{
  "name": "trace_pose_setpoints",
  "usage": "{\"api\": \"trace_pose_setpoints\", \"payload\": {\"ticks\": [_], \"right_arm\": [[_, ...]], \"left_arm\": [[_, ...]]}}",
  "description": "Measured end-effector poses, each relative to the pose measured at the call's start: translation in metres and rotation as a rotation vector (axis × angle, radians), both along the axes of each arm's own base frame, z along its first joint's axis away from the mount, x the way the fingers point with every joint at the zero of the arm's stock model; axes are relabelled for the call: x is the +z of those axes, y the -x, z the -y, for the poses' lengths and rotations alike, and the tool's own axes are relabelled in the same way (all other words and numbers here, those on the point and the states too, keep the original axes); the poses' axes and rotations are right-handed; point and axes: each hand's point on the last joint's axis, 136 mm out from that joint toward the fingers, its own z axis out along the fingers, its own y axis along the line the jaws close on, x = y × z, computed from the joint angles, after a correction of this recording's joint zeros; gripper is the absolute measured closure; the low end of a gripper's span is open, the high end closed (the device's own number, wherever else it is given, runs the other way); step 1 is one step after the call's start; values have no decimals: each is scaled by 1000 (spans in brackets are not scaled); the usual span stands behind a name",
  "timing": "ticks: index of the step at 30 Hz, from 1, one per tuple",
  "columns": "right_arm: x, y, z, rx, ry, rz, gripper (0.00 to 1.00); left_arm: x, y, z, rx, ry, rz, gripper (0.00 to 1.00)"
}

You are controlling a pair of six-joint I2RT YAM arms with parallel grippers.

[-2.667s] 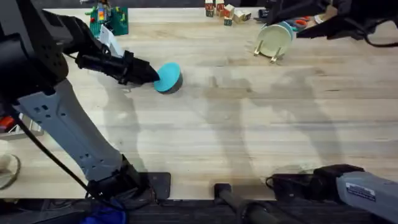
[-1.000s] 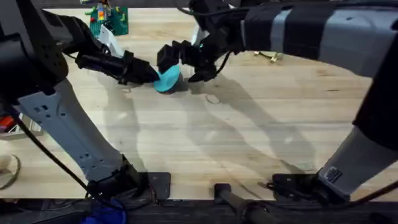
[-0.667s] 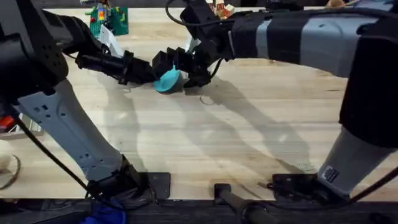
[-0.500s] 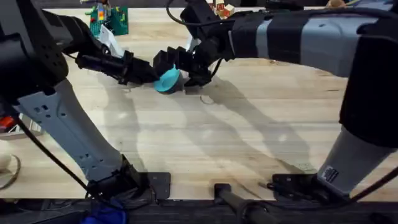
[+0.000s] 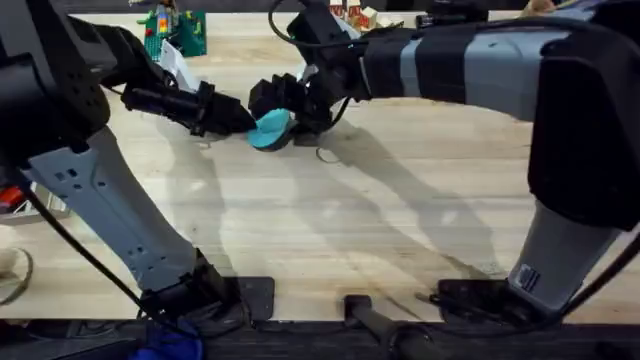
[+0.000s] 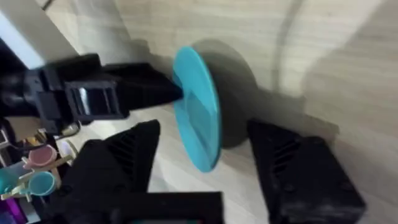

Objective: Pick up the plates from the table one by one and place each into a slot on the dish rack.

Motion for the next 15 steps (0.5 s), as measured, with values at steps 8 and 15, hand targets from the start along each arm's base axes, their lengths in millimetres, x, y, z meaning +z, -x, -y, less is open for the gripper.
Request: {"api": "trace_pose_setpoints", "payload": {"ticks": [8, 15], "right_arm": [[3, -5, -2, -17, -8, 19, 517], [1, -6, 1, -26, 5, 21, 715]], "left_arm": [[0, 0, 0, 0, 0, 0, 959], [0, 0, 0, 0, 0, 0, 960]]}}
